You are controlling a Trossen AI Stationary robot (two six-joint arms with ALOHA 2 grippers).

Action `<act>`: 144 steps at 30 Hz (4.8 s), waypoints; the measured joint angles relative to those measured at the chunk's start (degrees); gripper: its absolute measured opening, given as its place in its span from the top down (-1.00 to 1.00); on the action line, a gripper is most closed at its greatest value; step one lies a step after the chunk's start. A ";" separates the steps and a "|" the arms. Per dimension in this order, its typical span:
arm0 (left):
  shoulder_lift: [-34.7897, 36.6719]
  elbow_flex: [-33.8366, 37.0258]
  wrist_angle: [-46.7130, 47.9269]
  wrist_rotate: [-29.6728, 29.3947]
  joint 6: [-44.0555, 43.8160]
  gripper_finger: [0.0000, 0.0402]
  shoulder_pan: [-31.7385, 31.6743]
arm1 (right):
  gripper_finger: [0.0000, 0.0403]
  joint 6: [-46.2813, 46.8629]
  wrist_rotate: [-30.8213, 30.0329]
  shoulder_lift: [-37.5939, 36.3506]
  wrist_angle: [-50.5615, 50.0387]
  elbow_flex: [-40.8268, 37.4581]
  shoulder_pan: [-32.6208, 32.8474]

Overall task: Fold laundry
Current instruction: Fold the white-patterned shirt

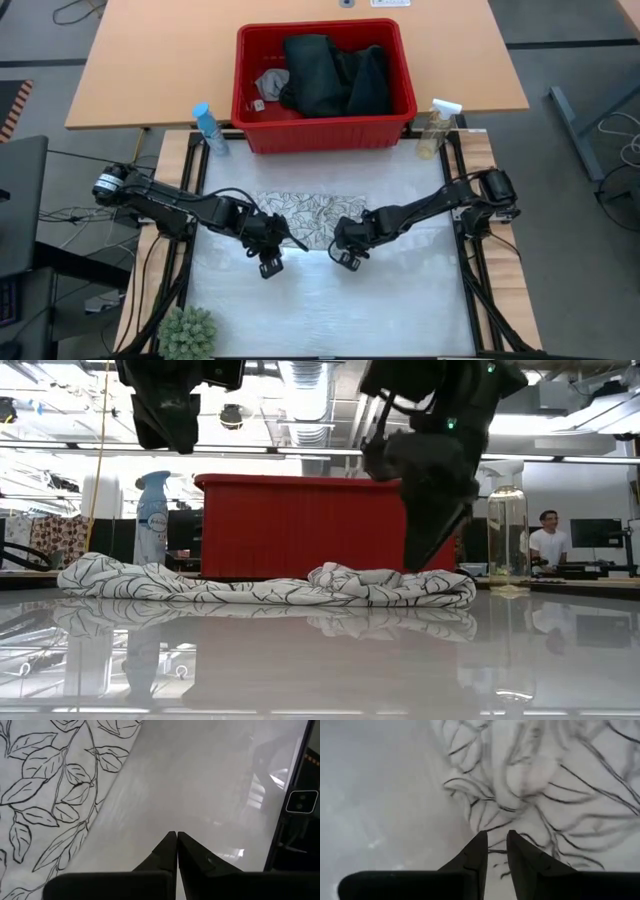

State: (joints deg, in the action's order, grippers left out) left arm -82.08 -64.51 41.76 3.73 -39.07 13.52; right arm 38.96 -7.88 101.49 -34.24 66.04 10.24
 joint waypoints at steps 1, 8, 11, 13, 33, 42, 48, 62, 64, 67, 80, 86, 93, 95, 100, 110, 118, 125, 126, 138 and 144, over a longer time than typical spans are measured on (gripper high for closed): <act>0.00 0.00 -0.04 0.00 0.12 1.00 0.00 | 0.53 1.82 -0.83 -0.08 -1.31 0.02 -0.30; 0.00 0.00 0.00 0.00 0.22 1.00 0.00 | 0.53 6.64 -3.89 0.03 -5.53 -0.06 -2.73; 0.00 0.00 0.00 -0.06 0.22 1.00 0.00 | 0.54 5.60 -4.23 0.05 -3.98 -0.06 -4.25; 0.00 0.00 -0.01 -0.03 0.23 1.00 0.00 | 0.56 5.71 -4.45 0.05 -2.41 -0.04 -5.03; -0.02 0.00 -0.24 0.32 -2.69 1.00 0.79 | 0.71 6.01 -2.05 2.06 12.52 -0.04 -4.39; -0.02 0.00 -2.00 0.37 -2.94 1.00 0.81 | 0.71 -8.50 18.35 1.51 44.89 0.10 -6.27; -0.02 0.00 -2.32 0.10 -3.70 1.00 0.96 | 0.71 -2.01 9.63 -0.65 23.91 -0.02 -5.60; -0.04 0.00 -2.78 -1.51 -2.62 1.00 1.25 | 0.59 6.27 -1.71 -1.07 2.40 -0.07 0.65; -0.04 0.00 -2.73 -1.53 -2.01 1.00 1.25 | 0.48 7.20 -1.73 -1.07 2.22 -0.06 0.13; -0.04 0.00 -2.79 -1.60 -1.41 0.99 1.25 | 0.29 8.25 -1.93 -1.05 1.87 -0.06 -0.81; -0.04 0.00 -2.81 -1.60 -1.05 0.91 1.24 | 0.00 8.16 -1.92 0.31 3.01 -0.02 -2.03; -0.04 0.00 -2.75 -1.60 -1.06 0.91 1.22 | 0.06 8.18 -0.80 2.93 3.71 -0.04 -2.03; -0.04 0.00 -2.47 -1.76 -1.05 0.91 1.22 | 0.64 7.22 0.58 2.80 7.06 0.04 -1.85; -0.04 0.00 -2.47 -2.26 -1.05 0.91 1.24 | 0.86 5.99 0.70 2.71 7.39 0.99 -1.85; -0.04 0.00 -2.47 -3.02 -1.05 0.91 1.22 | 0.83 4.49 0.65 2.74 8.34 4.06 -2.21; -0.04 0.00 -2.69 -4.20 -1.03 0.91 1.22 | 0.74 -2.00 8.52 2.82 19.32 4.77 -4.81; -0.04 0.00 -2.69 -4.58 -1.24 0.91 1.22 | 0.48 -3.64 9.35 2.82 18.09 4.77 -5.78; -0.04 0.00 -2.69 -7.10 -2.47 0.91 1.22 | 0.12 -6.61 10.07 2.76 16.57 4.77 -7.53; -0.04 0.00 -2.69 -7.15 -2.80 0.91 1.22 | 0.11 -5.96 9.92 2.63 14.92 4.77 -7.66; -0.04 0.00 -2.69 -7.19 -3.63 0.91 1.22 | 0.69 -4.38 4.57 8.64 10.63 4.83 -3.48; -0.04 0.00 -2.67 -7.18 -3.51 0.91 1.22 | 0.84 -4.63 7.08 10.30 13.75 6.01 -4.09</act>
State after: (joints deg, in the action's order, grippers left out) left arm -82.13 -64.51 39.08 -3.45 -42.57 14.74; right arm 34.32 -0.80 111.79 -20.49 72.05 6.15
